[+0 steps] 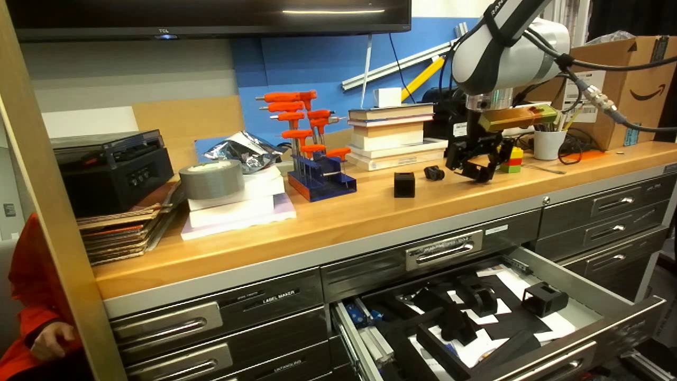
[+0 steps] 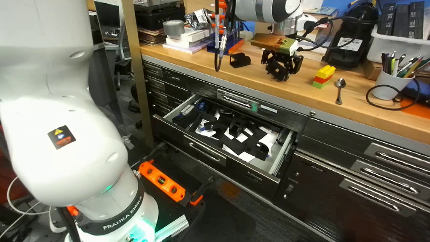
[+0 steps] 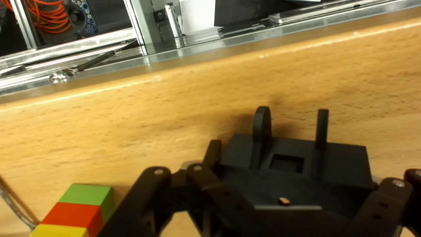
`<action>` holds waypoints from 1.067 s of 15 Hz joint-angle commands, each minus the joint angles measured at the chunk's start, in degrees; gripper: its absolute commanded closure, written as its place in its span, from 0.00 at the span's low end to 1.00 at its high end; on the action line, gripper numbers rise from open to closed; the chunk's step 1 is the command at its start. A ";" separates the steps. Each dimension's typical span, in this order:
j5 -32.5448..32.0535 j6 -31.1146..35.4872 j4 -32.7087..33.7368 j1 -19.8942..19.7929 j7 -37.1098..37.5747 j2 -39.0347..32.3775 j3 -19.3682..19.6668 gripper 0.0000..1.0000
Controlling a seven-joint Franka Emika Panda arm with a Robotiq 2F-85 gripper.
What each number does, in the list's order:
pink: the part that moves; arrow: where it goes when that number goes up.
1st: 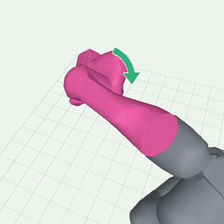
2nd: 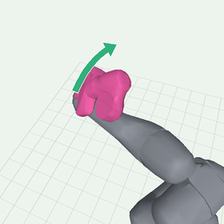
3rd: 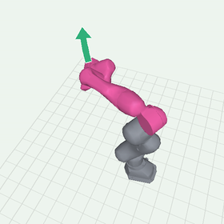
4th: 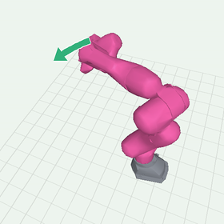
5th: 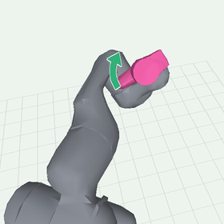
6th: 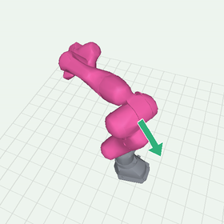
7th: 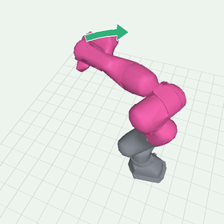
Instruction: Put the black objects in the drawer and close it
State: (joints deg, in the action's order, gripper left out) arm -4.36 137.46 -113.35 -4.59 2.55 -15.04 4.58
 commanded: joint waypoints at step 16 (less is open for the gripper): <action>-9.74 -13.13 -20.64 0.50 15.14 13.87 2.68 0.63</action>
State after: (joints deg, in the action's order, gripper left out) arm -13.05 125.09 -128.68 -4.53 15.55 -4.79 8.11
